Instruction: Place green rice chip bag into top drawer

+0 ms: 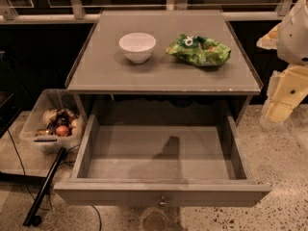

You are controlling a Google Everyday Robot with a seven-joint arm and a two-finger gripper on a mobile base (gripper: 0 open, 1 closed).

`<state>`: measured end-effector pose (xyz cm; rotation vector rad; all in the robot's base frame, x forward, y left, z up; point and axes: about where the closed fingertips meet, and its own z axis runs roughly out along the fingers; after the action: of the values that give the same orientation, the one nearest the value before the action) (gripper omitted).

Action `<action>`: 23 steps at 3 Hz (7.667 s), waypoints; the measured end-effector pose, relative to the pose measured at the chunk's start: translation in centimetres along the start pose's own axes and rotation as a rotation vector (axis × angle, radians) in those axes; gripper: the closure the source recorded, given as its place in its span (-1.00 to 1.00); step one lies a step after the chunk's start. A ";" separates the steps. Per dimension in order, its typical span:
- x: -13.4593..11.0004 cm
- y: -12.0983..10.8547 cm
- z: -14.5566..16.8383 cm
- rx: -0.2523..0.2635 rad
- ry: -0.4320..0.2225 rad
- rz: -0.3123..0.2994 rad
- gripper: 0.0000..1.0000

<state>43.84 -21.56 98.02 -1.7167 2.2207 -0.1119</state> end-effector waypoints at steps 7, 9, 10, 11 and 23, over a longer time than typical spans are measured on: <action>-6.0 -6.6 1.7 0.156 -0.303 0.002 -1.00; -6.1 -11.9 4.2 0.197 -0.301 0.031 -1.00; -5.2 -15.7 6.3 0.206 -0.310 0.082 -1.00; -5.3 -18.2 8.8 0.192 -0.321 0.103 -1.00; -8.6 -24.3 19.4 0.200 -0.409 0.080 0.75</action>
Offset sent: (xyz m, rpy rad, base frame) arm 0.0050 0.0060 0.0017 -0.0462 -0.0371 0.0385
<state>74.18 -17.30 87.87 -1.3975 1.9029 0.0337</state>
